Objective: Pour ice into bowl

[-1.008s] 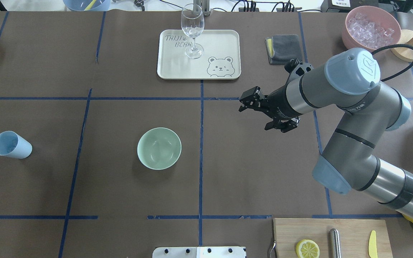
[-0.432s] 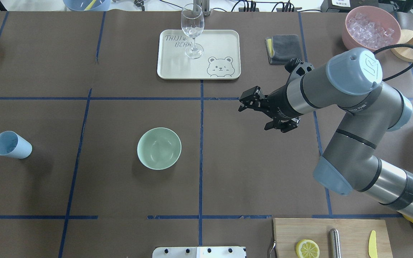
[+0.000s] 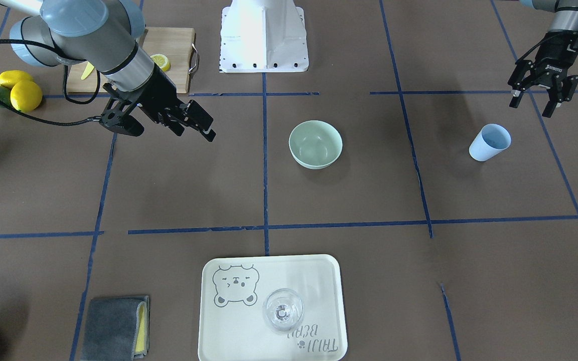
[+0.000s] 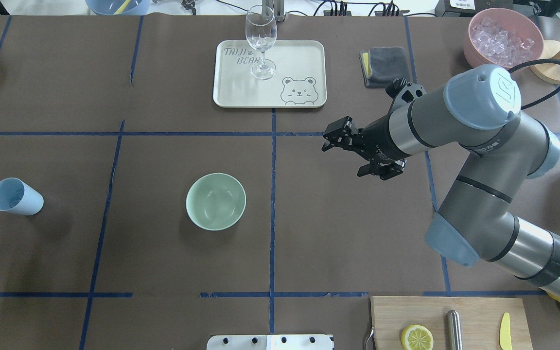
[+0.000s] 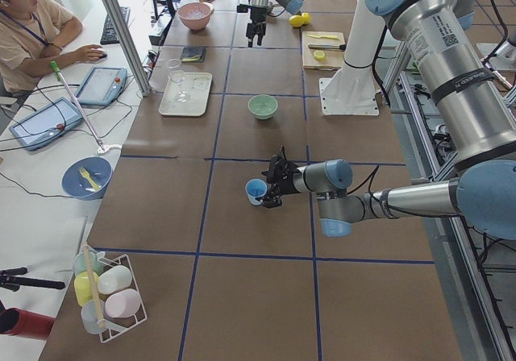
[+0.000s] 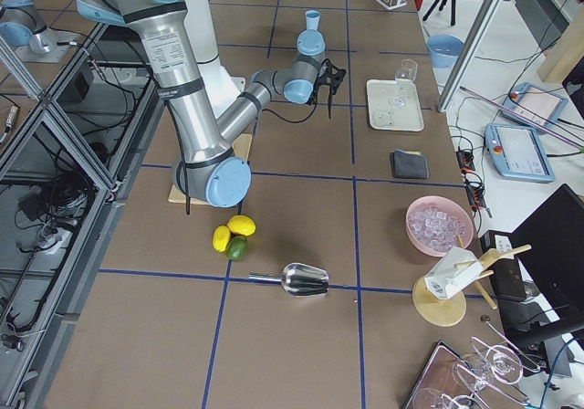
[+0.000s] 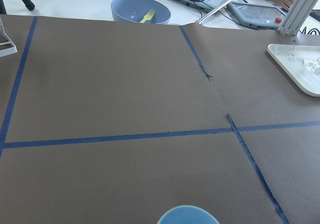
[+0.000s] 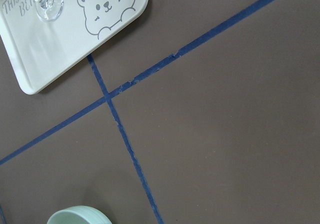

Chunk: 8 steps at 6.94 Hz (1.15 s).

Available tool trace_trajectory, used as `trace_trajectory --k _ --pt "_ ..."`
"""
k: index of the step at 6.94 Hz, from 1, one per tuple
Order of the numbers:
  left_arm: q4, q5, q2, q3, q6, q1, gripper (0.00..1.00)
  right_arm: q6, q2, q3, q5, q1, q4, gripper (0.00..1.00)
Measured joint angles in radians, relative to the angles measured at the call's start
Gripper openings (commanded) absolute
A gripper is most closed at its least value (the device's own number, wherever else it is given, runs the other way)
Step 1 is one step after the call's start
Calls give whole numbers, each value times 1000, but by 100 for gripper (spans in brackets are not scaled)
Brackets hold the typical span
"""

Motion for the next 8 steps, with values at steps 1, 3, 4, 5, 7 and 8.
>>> trace_trajectory --k 1,3,4,5,7,8 --pt "-2 152 8 27 -53 120 99 0 0 1 0 0 0 100" --pt "-3 376 12 61 -154 322 99 -1 -5 10 1 1 0 100" --pt "-1 458 11 70 -190 404 99 -2 -13 13 1 2 0 100" --pt "4 530 5 84 -209 461 99 -2 -22 18 1 3 0 100" --pt "53 661 -45 133 -229 520 99 -2 -38 33 3 3 0 100" --pt "78 708 -86 165 -233 530 99 -2 -41 37 3 3 0 100"
